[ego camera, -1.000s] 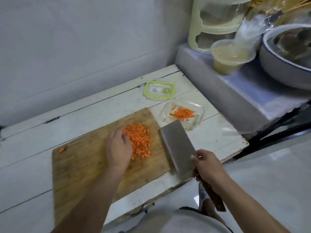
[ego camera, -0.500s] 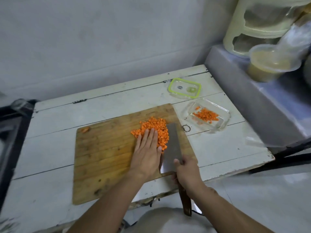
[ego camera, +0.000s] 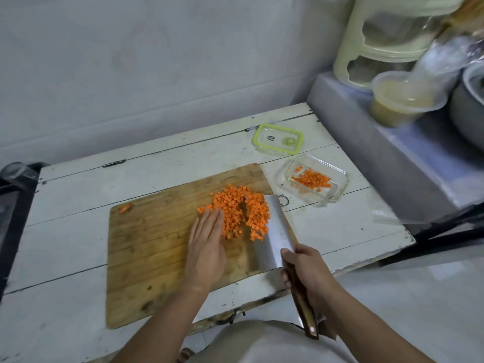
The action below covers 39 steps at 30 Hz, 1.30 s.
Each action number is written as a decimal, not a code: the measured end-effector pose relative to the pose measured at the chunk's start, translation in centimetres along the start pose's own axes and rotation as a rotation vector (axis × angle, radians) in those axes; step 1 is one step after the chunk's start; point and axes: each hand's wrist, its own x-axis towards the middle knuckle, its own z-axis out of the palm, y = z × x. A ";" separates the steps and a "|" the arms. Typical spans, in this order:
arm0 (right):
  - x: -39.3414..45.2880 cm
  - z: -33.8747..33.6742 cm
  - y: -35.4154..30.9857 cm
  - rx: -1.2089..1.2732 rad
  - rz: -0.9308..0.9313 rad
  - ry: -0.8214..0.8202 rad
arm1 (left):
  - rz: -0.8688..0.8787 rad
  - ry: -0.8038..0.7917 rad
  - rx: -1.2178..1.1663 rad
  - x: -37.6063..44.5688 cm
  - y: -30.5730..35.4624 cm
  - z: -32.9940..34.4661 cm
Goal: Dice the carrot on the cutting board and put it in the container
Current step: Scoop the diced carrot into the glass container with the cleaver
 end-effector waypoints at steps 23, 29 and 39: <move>-1.7 -13.4 -7.9 0.156 -0.025 0.253 | 0.213 -0.347 0.015 17.7 12.9 4.9; -0.8 -13.9 -9.0 0.081 0.019 0.218 | 0.155 -0.481 0.085 21.1 11.9 7.2; 0.2 -10.5 -13.0 -0.066 -0.040 0.063 | 0.019 -0.175 -0.092 15.2 8.3 2.7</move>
